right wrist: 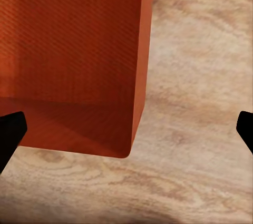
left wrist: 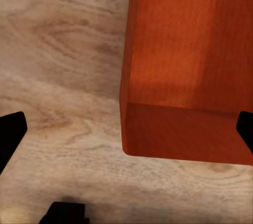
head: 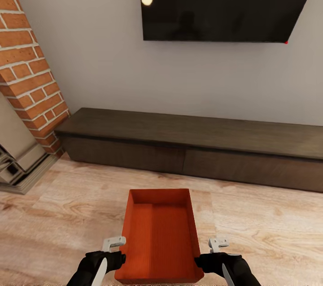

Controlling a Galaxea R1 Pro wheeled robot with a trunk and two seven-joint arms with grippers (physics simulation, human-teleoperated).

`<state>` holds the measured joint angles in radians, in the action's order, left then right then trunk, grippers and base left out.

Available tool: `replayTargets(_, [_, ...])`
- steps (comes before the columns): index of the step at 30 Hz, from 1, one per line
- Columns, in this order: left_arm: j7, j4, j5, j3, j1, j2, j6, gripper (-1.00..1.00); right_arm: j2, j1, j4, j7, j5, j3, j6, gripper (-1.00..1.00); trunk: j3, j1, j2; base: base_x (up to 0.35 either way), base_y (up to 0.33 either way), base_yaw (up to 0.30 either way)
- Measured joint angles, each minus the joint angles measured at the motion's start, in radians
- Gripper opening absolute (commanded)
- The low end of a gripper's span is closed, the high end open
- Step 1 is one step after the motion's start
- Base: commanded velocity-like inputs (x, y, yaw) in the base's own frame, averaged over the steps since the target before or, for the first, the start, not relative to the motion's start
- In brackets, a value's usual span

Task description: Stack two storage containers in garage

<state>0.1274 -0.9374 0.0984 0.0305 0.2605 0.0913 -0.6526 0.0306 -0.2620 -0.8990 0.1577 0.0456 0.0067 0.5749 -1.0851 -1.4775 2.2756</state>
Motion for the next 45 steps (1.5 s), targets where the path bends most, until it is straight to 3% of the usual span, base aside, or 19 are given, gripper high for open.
replayTargets(12, [-0.001,0.002,0.000,0.000,0.000,0.003,-0.001,1.00,0.000,0.000,0.000,-0.001,0.000,-0.001,-0.006,1.00,-0.005,0.000,0.000,0.000,0.000,0.000])
replayTargets(18, [-0.001,0.003,0.000,-0.001,0.000,0.004,-0.001,1.00,0.000,0.000,0.000,-0.001,0.000,-0.001,-0.031,1.00,-0.023,-0.023,0.042,0.000,0.000,0.000])
replayTargets(23, [-0.001,0.001,0.002,-0.001,0.000,0.003,-0.003,1.00,0.000,0.000,0.000,-0.001,0.000,-0.003,-0.038,1.00,-0.023,-0.023,0.042,0.000,0.000,0.000])
replayTargets(28, [0.000,-0.008,0.002,-0.006,0.002,0.005,-0.002,1.00,0.000,0.000,0.001,-0.001,0.000,-0.008,-0.100,1.00,-0.023,-0.023,0.042,0.000,0.000,0.000])
replayTargets(30, [0.001,-0.025,-0.004,-0.017,0.010,0.005,-0.003,1.00,0.000,0.000,0.009,-0.001,0.000,-0.009,-0.119,1.00,-0.023,-0.023,0.042,0.000,0.000,0.000])
replayTargets(35, [0.002,-0.037,-0.093,-0.058,0.026,0.015,-0.005,1.00,0.000,0.000,0.020,-0.001,-0.001,-0.009,-0.133,1.00,-0.023,-0.023,0.042,0.000,0.000,0.000])
replayTargets(37, [0.002,-0.036,-0.109,-0.062,0.028,0.023,-0.005,1.00,0.000,0.000,0.021,-0.001,-0.001,-0.009,-0.133,1.00,-0.023,-0.023,0.042,0.000,0.000,0.000])
replayTargets(45, [-0.004,-0.019,-0.122,-0.065,0.031,0.036,-0.004,1.00,0.000,0.000,0.023,-0.004,-0.001,-0.010,-0.134,1.00,-0.023,-0.023,0.042,0.000,0.000,0.000])
